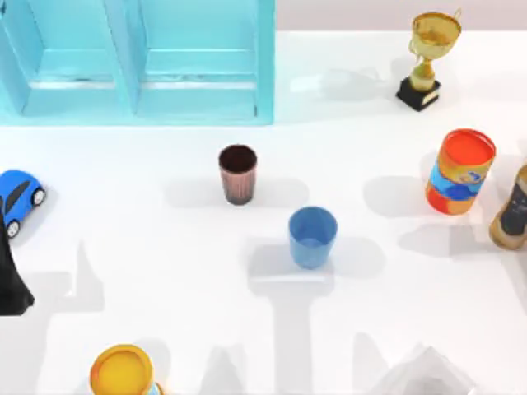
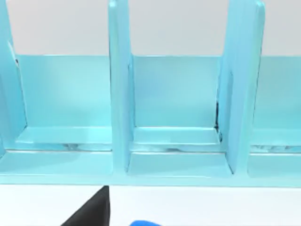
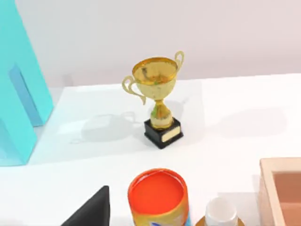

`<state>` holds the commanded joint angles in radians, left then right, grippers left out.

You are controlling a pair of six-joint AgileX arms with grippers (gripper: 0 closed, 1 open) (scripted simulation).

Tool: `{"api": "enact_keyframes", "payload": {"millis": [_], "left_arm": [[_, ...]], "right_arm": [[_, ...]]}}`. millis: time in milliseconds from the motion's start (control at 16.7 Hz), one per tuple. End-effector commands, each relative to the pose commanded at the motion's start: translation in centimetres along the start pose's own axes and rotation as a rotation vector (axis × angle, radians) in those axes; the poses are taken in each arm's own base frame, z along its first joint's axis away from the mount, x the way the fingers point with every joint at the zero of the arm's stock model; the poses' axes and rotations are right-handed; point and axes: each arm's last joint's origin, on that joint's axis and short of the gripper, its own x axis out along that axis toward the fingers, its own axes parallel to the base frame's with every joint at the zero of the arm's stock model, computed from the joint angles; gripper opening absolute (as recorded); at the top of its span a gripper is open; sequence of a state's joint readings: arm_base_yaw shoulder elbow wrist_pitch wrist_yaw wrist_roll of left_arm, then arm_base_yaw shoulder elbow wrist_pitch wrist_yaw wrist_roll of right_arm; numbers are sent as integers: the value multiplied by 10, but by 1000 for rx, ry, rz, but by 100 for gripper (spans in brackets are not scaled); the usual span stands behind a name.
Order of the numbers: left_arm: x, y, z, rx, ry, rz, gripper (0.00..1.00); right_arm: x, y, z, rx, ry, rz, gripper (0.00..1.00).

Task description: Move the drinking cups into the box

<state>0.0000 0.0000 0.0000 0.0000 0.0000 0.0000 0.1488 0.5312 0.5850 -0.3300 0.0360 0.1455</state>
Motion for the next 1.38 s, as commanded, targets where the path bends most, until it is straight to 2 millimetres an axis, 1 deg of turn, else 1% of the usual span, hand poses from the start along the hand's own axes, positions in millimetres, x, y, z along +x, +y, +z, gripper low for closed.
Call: {"api": "enact_keyframes", "payload": {"millis": [120, 180, 360, 480, 540, 660, 720, 840, 1020, 1200, 1380], "left_arm": [[0, 0, 0, 0, 0, 0, 100], [0, 0, 0, 0, 0, 0, 100], [0, 0, 0, 0, 0, 0, 100], [0, 0, 0, 0, 0, 0, 100], [0, 0, 0, 0, 0, 0, 100], [0, 0, 0, 0, 0, 0, 100], [0, 0, 0, 0, 0, 0, 100], [0, 0, 0, 0, 0, 0, 100], [0, 0, 0, 0, 0, 0, 100], [0, 0, 0, 0, 0, 0, 100], [0, 0, 0, 0, 0, 0, 100]], "right_arm": [[14, 14, 37, 26, 104, 19, 100], [23, 23, 54, 37, 160, 26, 100], [65, 55, 101, 62, 333, 36, 100], [99, 84, 123, 69, 447, 33, 100], [118, 99, 130, 70, 502, 29, 100], [155, 132, 135, 66, 605, 15, 100], [172, 149, 134, 62, 653, 5, 100], [204, 183, 123, 50, 740, -18, 100], [240, 228, 93, 26, 844, -59, 100], [261, 262, 56, 2, 917, -100, 100], [270, 283, 23, -18, 961, -133, 100]]}}
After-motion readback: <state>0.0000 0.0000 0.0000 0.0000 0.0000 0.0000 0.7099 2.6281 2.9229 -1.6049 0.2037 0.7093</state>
